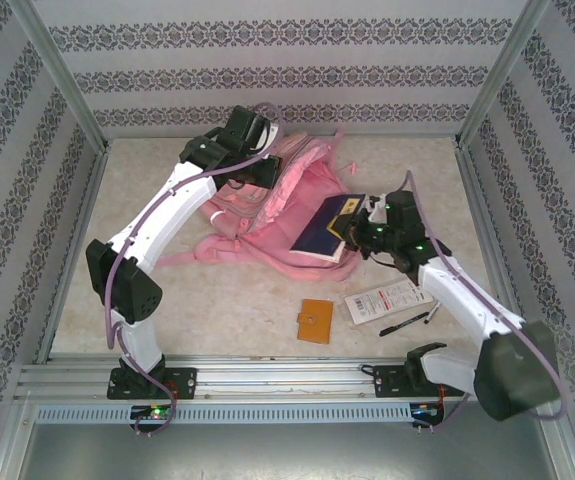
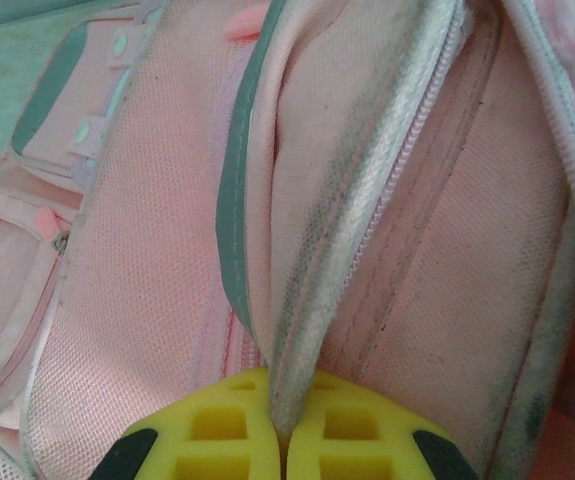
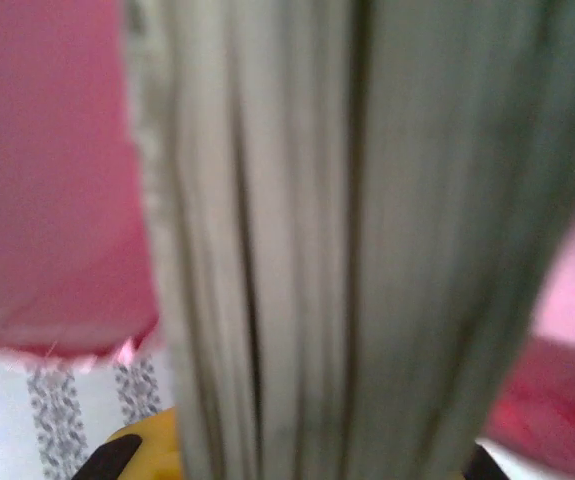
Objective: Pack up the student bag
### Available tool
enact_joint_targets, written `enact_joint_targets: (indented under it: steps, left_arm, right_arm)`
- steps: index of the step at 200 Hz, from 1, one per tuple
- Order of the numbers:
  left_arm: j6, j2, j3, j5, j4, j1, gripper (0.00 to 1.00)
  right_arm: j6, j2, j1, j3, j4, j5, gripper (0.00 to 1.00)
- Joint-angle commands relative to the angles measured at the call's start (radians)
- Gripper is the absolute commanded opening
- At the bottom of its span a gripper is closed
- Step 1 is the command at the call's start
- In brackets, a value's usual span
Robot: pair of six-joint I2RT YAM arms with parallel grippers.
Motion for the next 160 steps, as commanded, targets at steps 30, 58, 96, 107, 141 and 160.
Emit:
enact_joint_targets:
  steps: [30, 58, 96, 107, 141, 160]
  left_arm:
    - [-0.151, -0.075, -0.001, 0.155, 0.122, -0.001, 0.0]
    - [-0.19, -0.073, -0.004, 0.213, 0.136, -0.001, 0.0]
    - [-0.202, -0.067, 0.006, 0.265, 0.127, -0.002, 0.0]
    - [-0.19, -0.071, 0.014, 0.266, 0.119, -0.002, 0.0]
    - [-0.124, -0.091, 0.017, 0.27, 0.122, -0.002, 0.0]
    - [-0.081, -0.099, 0.015, 0.245, 0.116, 0.004, 0.0]
  right_arm:
    - [0.14, 0.28, 0.156, 0.082, 0.378, 0.383, 0.0]
    - [0.094, 0.467, 0.215, 0.216, 0.475, 0.505, 0.0]
    - [0.163, 0.728, 0.262, 0.398, 0.626, 0.553, 0.01]
    - [0.169, 0.786, 0.27, 0.439, 0.637, 0.575, 0.03]
    - [0.209, 0.945, 0.279, 0.575, 0.589, 0.539, 0.26]
    - [0.221, 0.961, 0.275, 0.587, 0.556, 0.505, 0.38]
